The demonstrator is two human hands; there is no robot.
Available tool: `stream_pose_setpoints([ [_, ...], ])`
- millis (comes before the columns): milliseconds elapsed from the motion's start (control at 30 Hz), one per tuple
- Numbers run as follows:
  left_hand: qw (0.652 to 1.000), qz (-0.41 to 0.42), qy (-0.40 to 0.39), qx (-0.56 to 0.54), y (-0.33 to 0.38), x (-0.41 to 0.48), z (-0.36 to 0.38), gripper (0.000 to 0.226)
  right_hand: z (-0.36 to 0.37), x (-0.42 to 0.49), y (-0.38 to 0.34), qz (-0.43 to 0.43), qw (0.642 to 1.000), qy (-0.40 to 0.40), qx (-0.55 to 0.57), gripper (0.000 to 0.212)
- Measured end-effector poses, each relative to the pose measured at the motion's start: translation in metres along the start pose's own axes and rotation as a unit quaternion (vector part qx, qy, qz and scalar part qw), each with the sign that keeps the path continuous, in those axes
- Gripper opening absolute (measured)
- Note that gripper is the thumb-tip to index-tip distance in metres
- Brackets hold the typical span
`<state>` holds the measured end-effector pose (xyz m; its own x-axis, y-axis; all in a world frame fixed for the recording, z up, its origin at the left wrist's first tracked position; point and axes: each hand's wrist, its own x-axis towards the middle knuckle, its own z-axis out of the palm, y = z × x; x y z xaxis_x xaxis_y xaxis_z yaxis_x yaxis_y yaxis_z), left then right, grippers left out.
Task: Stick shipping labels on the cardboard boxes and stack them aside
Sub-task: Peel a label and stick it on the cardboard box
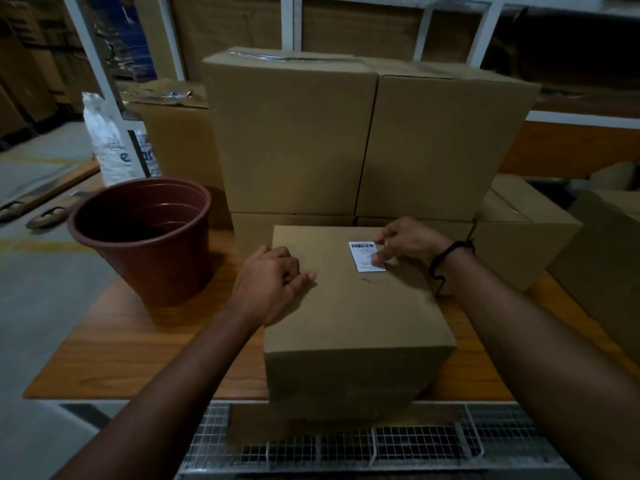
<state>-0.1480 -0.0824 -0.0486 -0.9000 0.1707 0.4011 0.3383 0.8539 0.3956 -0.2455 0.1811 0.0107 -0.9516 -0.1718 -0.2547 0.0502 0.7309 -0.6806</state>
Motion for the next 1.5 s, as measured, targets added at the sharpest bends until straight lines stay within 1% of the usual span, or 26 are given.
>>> stream_pose_setpoints([
  [67,1.0,-0.003,-0.006,0.005,0.001,0.001,-0.001,0.034,0.008,-0.002,-0.002,0.003,1.0,0.013,0.004,0.03],
  [133,1.0,-0.008,-0.012,0.005,0.001,0.001,-0.001,0.037,0.012,-0.002,-0.002,0.015,1.0,0.019,0.005,0.03],
  [300,1.0,-0.006,-0.006,0.008,0.0,0.0,0.0,0.045,0.014,-0.002,-0.003,0.029,0.999,0.031,0.006,0.045],
  [500,1.0,-0.004,-0.008,0.006,-0.001,0.0,0.001,0.041,0.01,-0.008,-0.006,0.044,0.998,0.027,0.021,0.042],
  [633,1.0,-0.005,-0.008,0.008,0.001,0.0,0.0,0.047,0.014,-0.009,-0.007,0.047,0.998,0.036,0.032,0.048],
  [800,1.0,-0.001,-0.006,0.01,-0.001,0.0,0.001,0.056,0.007,-0.011,-0.01,0.052,0.997,0.024,0.049,0.036],
  [867,1.0,-0.002,-0.007,0.008,-0.002,0.001,0.002,0.054,0.009,-0.012,-0.011,0.053,0.997,0.03,0.053,0.032],
  [1000,1.0,-0.003,-0.01,0.005,-0.001,0.0,0.001,0.048,0.016,-0.01,-0.012,0.044,0.998,0.035,0.005,0.036],
  [1133,1.0,-0.001,-0.009,0.003,0.0,-0.001,0.0,0.047,0.017,-0.008,-0.012,0.043,0.998,0.039,0.015,0.029],
  [1333,1.0,-0.002,-0.004,0.006,-0.001,-0.001,0.0,0.041,0.019,-0.005,-0.01,0.059,0.996,0.052,0.04,0.043],
  [1500,1.0,-0.002,0.0,0.007,-0.002,0.001,0.002,0.043,0.02,-0.002,-0.012,0.053,0.997,0.037,0.03,0.042],
])
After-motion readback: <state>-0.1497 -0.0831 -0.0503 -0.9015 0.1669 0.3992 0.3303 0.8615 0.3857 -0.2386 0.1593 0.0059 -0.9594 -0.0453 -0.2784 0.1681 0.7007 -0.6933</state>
